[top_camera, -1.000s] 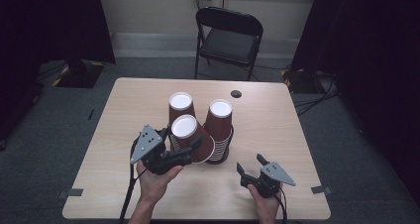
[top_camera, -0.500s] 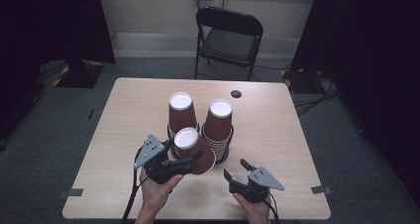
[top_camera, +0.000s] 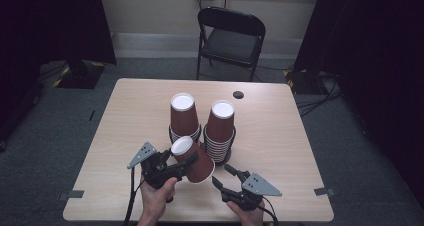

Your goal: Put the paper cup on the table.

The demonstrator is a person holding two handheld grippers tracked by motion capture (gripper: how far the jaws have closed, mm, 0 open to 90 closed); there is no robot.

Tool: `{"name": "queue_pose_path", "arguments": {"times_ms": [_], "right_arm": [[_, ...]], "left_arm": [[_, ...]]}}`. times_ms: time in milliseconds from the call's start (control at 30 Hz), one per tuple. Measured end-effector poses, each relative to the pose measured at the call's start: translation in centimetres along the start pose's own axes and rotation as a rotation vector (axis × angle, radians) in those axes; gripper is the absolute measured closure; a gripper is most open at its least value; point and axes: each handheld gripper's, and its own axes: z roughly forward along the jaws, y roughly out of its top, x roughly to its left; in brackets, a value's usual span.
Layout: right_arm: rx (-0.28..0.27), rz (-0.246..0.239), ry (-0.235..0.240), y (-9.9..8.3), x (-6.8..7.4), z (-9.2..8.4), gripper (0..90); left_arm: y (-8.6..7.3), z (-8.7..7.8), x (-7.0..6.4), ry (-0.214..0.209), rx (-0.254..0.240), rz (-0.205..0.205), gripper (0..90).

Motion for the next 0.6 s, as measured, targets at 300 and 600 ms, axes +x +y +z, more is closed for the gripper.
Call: {"name": "queue_pose_path", "arguments": {"times_ms": [300, 600], "right_arm": [[-0.053, -0.030, 0.079, 0.6, 0.9, 0.1, 47.6], [-0.068, -0.076, 0.101, 1.3, 1.2, 0.8, 52.9]], "left_arm": [[-0.8, -0.6, 1.0, -0.033, -0.001, -0.113, 21.2], [-1.1, -1.1, 2.1, -0.085, -0.008, -0.221, 21.2]]}}
